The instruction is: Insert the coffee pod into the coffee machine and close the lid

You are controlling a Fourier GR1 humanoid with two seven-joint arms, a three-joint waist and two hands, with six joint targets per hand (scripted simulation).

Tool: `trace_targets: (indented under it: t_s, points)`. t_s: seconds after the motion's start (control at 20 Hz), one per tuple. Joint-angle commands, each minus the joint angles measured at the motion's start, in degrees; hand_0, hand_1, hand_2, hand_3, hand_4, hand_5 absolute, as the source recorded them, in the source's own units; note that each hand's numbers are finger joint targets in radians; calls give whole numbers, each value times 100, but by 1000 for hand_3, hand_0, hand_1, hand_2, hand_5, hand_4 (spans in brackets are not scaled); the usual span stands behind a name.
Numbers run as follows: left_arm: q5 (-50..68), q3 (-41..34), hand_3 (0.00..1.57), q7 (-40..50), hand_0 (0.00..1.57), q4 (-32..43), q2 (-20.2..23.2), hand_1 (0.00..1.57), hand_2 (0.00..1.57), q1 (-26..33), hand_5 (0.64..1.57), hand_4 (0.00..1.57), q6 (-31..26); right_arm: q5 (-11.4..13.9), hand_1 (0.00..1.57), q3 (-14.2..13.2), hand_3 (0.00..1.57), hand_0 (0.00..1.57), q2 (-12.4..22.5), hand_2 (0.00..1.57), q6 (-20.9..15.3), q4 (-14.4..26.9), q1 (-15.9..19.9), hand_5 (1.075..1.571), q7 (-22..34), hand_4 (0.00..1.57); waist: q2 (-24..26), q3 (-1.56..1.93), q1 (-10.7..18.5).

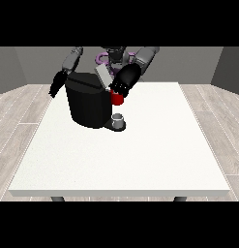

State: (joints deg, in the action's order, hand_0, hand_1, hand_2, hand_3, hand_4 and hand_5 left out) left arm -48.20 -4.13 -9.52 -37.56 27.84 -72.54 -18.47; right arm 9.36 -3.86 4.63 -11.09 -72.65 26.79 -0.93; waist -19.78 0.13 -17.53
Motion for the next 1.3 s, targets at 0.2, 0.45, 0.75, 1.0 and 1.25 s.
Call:
trace_targets:
  t_s: [0.2, 0.45, 0.75, 1.0, 1.25]
  points:
    - [-62, -94, 969, 36, 1110, 208, -145, 1110, 1122, -19, 1571, 0, 305, 211, 0, 241, 0, 0, -224, 0, -221, -165, 43, 1571, 171, 0, 10, -12, -94]
    - [131, -280, 947, -32, 1233, 128, -138, 1233, 1201, -275, 1571, 0, 199, -42, 0, -106, 0, 0, 195, 0, 129, 99, 260, 1571, 223, 85, -62, -10, -99]
    - [-49, -229, 966, -563, 1269, 202, 207, 1269, 1236, -149, 1571, 0, 434, 82, 0, 116, 0, 0, 49, 0, 64, -138, 160, 1571, 160, 71, -247, -12, -161]
    - [-319, -78, 744, -413, 1044, 169, 154, 1044, 1049, -141, 1571, 0, 725, 141, 0, 137, 0, 0, 155, 0, 139, -80, 110, 1571, 118, 108, -288, -11, -327]
    - [-409, -101, 600, -730, 510, 118, 461, 510, 776, -326, 1571, 0, 800, 153, 0, 60, 0, 0, 39, 0, -88, -23, 406, 1571, 218, 87, -486, -12, -108]
